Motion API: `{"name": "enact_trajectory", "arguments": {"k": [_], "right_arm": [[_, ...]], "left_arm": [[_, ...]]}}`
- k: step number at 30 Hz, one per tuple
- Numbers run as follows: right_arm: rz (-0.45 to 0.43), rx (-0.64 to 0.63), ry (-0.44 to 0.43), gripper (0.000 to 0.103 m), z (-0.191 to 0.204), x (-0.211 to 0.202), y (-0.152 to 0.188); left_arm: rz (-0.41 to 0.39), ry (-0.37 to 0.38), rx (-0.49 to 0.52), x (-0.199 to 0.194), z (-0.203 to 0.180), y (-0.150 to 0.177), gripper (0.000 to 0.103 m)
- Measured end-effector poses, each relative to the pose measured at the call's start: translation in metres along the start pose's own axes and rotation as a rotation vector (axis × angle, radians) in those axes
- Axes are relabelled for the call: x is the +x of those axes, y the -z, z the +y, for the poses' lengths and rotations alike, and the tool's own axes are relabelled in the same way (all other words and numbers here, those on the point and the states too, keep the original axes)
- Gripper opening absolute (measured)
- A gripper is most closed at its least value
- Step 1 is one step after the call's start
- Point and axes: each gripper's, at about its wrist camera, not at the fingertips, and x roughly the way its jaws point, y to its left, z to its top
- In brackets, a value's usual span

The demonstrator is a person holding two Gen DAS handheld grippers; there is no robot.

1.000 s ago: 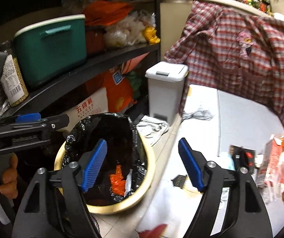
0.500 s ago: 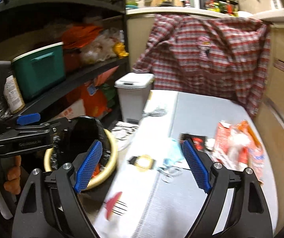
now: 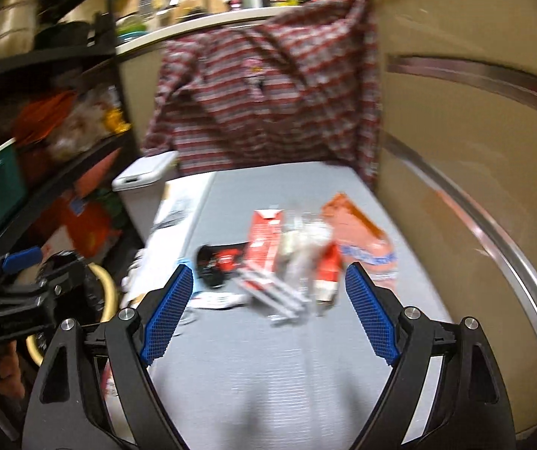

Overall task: Collect trash
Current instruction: 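Move both open tools back over the table trash, then grasp the blue face mask with the left tool while the right tool grasps clear plastic straws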

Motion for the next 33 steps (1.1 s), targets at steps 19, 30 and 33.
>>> {"name": "enact_trajectory", "arguments": {"k": [19,30,33], "right_arm": [[0.181,-0.003,0.052,0.083,-0.033,0.087,0.025],[0.254,-0.186,0.013,0.083,0.012,0.145,0.033],[0.264,-0.196,0.018,0.083,0.014,0.154,0.034]], "left_arm": [[0.073,-0.001,0.008,0.097,-0.014,0.001,0.092],[0.108,0.006,-0.021,0.129,-0.004,0.007,0.092],[0.124,0.02,-0.017,0.135,-0.003,0.008,0.092]]}}
